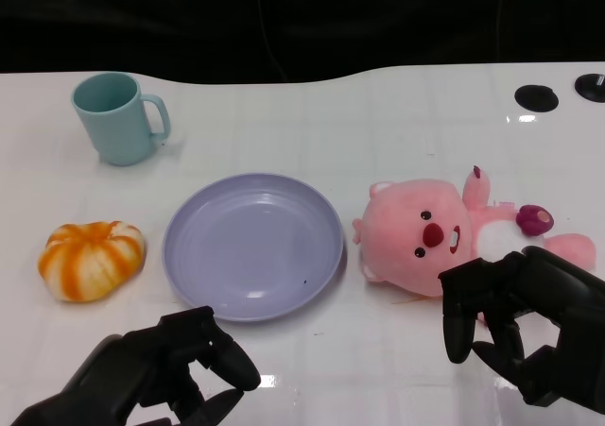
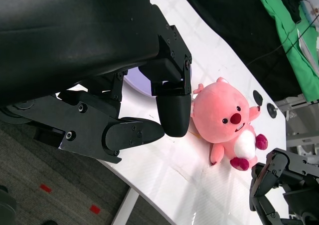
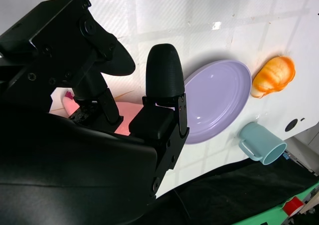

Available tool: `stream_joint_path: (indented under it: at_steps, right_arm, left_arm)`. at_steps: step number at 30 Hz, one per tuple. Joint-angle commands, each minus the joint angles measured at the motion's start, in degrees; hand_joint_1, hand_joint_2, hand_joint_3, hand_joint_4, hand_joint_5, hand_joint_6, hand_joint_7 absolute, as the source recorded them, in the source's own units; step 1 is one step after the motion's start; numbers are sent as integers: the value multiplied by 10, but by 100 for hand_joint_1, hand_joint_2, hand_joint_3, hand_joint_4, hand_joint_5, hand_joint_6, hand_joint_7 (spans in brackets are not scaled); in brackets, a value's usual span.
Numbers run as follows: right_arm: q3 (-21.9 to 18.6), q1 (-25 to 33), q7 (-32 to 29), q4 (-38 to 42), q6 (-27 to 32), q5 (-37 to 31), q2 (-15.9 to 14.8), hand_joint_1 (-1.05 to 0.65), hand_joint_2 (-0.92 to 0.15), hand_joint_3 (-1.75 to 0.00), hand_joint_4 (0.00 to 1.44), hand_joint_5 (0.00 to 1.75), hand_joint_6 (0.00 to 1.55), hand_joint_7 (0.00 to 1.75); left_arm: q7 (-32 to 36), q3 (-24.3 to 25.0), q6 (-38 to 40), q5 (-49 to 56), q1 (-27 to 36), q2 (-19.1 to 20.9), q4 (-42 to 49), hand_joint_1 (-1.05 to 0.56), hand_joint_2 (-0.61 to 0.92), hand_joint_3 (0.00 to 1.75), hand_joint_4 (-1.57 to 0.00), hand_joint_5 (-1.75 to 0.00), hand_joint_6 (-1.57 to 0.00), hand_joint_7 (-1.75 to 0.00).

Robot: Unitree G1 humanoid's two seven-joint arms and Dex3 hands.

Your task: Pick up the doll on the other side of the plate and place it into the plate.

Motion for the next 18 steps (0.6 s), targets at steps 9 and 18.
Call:
stream_joint_path:
  at_steps: [9,18]
  right_arm:
    - [3,-7,1,-3,6,-7,-9,-1,-36,-134,82,175,78,141]
    - [3,-8,1,-1,9,-6,-9,-1,-36,-135,82,175,78,141]
  left_arm:
    - [-5,7,-5,-1,-2,8,4,-18,87,55,-63,-157,-63,-126]
    - [-2,5,-6,0,-3,6,5,-18,86,55,-63,-158,-63,-127]
